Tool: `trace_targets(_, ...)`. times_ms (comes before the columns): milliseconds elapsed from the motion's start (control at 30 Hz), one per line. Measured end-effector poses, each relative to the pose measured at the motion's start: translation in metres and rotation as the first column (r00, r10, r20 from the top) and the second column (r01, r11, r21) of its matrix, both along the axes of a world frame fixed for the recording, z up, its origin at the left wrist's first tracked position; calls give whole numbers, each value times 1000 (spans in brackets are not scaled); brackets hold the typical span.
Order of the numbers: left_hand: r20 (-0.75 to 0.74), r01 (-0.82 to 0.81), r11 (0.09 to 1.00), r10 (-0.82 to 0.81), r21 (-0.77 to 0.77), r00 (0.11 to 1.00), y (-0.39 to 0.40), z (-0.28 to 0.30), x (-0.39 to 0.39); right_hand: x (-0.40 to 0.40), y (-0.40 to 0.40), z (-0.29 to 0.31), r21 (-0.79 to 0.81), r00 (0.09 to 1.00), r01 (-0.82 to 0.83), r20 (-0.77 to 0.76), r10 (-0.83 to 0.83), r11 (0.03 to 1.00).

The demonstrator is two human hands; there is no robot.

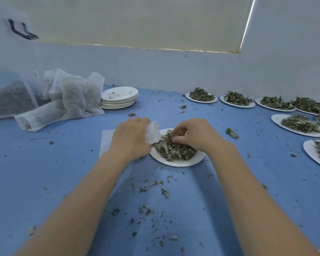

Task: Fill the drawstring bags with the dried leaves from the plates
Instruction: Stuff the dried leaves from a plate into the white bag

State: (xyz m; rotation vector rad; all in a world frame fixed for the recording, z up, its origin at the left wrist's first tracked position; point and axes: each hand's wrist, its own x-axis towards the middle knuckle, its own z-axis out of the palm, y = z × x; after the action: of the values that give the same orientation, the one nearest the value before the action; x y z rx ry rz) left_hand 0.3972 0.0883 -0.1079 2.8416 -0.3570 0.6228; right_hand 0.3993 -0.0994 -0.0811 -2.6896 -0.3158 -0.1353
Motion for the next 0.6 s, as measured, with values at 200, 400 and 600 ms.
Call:
trace_targets(200, -19, -21, 999, 20, -42, 1000, -3, -1, 3, -2, -9, 4, 136, 994, -22, 113, 6, 990)
trace_targets(400, -25, -11, 998, 10, -63, 1000, -4, -1, 3, -8, -13, 11, 322, 975, -43, 219, -30, 946)
trace_targets(600, -8, 2, 995, -3, -99, 1000, -8, -2, 1, -12, -2, 21, 260, 969, -88, 248, 22, 962)
